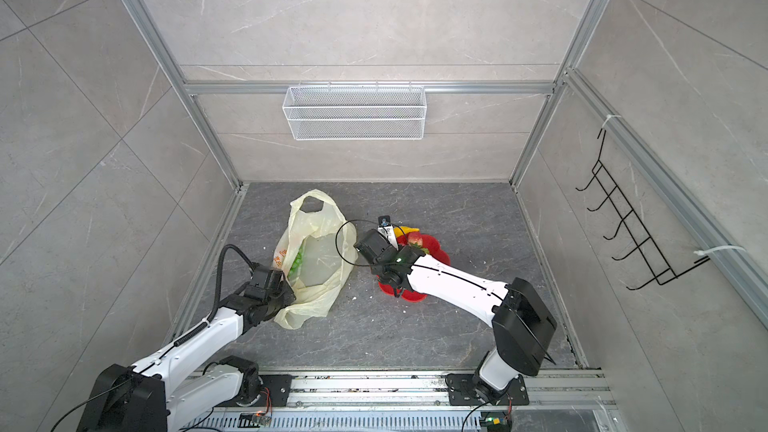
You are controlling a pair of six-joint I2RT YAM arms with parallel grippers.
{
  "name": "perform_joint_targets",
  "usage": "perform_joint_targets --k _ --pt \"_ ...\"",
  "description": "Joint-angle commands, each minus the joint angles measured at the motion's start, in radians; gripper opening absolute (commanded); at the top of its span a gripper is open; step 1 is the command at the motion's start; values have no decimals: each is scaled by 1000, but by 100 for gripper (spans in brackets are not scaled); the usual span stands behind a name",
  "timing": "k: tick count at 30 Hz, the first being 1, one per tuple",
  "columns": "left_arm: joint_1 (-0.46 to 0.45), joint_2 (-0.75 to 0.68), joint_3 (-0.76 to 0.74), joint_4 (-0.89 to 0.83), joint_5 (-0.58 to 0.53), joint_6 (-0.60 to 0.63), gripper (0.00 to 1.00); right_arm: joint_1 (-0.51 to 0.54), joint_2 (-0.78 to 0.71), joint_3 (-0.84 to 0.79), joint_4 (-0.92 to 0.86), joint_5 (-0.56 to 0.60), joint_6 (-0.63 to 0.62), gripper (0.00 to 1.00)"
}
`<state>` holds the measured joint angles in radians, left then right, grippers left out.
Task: Take the fake fruits out of the plastic bag
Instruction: 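Lower the yellow banana onto the bowl fruits and open the right gripper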
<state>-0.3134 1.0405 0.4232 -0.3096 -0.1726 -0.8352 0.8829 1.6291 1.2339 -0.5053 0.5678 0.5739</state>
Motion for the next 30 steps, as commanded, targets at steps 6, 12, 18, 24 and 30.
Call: perform_joint_targets --k 6,12,18,24,30 --pt "7 -23 -11 14 -2 22 1 -7 110 81 5 39 44 23" --pt "7 -23 -11 15 -1 24 1 -27 153 102 10 37 27 23" --pt "7 -27 -13 15 -1 24 1 -32 185 103 4 49 33 23" --pt "7 -17 -8 17 -1 24 1 -30 193 93 -17 71 65 23" --pt "7 -11 -5 16 -2 26 0 -24 208 92 -22 72 83 26"
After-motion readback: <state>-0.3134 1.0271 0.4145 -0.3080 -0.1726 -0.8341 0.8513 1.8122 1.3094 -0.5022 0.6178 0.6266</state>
